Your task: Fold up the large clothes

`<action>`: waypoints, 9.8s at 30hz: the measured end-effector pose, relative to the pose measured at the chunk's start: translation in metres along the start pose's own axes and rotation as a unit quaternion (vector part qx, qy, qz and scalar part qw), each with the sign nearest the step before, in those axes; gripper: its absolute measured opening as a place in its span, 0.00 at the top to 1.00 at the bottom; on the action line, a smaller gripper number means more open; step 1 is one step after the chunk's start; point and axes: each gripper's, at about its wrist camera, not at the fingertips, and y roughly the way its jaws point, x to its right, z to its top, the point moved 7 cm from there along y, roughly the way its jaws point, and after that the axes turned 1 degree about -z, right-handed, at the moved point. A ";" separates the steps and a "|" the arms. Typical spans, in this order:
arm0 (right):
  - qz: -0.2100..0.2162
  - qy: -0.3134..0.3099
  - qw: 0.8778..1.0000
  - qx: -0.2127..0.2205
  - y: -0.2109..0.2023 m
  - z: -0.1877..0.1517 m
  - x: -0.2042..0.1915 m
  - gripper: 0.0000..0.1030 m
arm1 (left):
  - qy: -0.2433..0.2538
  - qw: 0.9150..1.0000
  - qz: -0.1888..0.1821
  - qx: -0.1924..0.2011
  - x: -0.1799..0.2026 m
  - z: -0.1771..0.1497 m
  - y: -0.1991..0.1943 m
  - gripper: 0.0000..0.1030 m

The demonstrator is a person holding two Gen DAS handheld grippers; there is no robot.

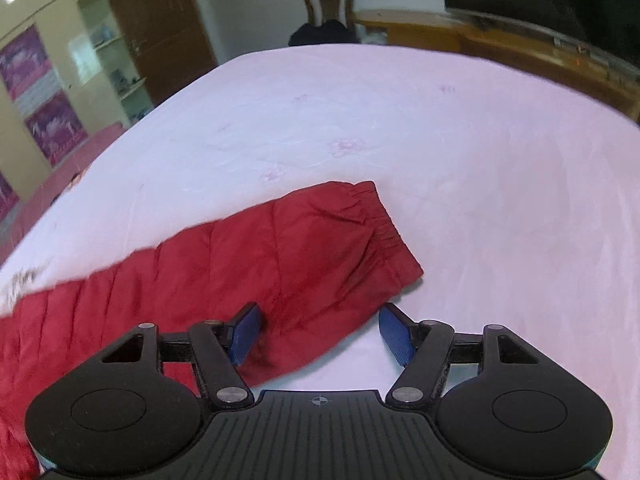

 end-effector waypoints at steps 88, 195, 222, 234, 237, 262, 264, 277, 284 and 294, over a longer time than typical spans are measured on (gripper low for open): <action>0.182 -0.393 0.901 -0.021 -0.030 -0.209 -0.339 0.37 | -0.062 0.984 -0.162 0.023 -0.031 0.038 0.053 0.83; 0.279 -0.487 0.827 -0.035 -0.124 -0.356 -0.466 0.37 | -0.391 0.907 -0.038 0.150 -0.323 -0.066 -0.069 0.94; 0.239 -0.411 0.880 -0.019 -0.104 -0.235 -0.348 0.37 | 0.009 0.961 -0.264 0.079 0.050 0.035 -0.023 0.91; 0.308 -0.395 0.865 -0.037 -0.125 -0.245 -0.377 0.37 | 0.022 0.975 -0.198 0.100 0.018 0.019 -0.039 0.35; 0.312 -0.403 0.859 -0.051 -0.125 -0.255 -0.388 0.37 | 0.014 0.980 -0.169 0.107 -0.010 0.013 -0.047 0.33; 0.336 -0.417 0.840 -0.093 -0.110 -0.304 -0.422 0.86 | -0.054 0.994 -0.049 0.076 -0.104 -0.026 -0.012 0.46; 0.342 -0.412 0.840 -0.084 -0.115 -0.300 -0.421 0.90 | -0.052 0.995 -0.048 0.077 -0.103 -0.024 -0.009 0.47; 0.315 -0.407 0.857 0.003 -0.128 -0.240 -0.406 0.92 | -0.026 0.993 -0.065 0.097 -0.082 -0.006 -0.012 0.47; 0.275 -0.394 0.876 0.029 -0.112 -0.196 -0.379 0.92 | -0.006 0.991 -0.085 0.103 -0.064 0.004 -0.016 0.47; 0.217 -0.384 0.898 0.007 -0.069 -0.188 -0.343 0.92 | 0.024 0.991 -0.098 0.087 -0.043 0.001 -0.009 0.46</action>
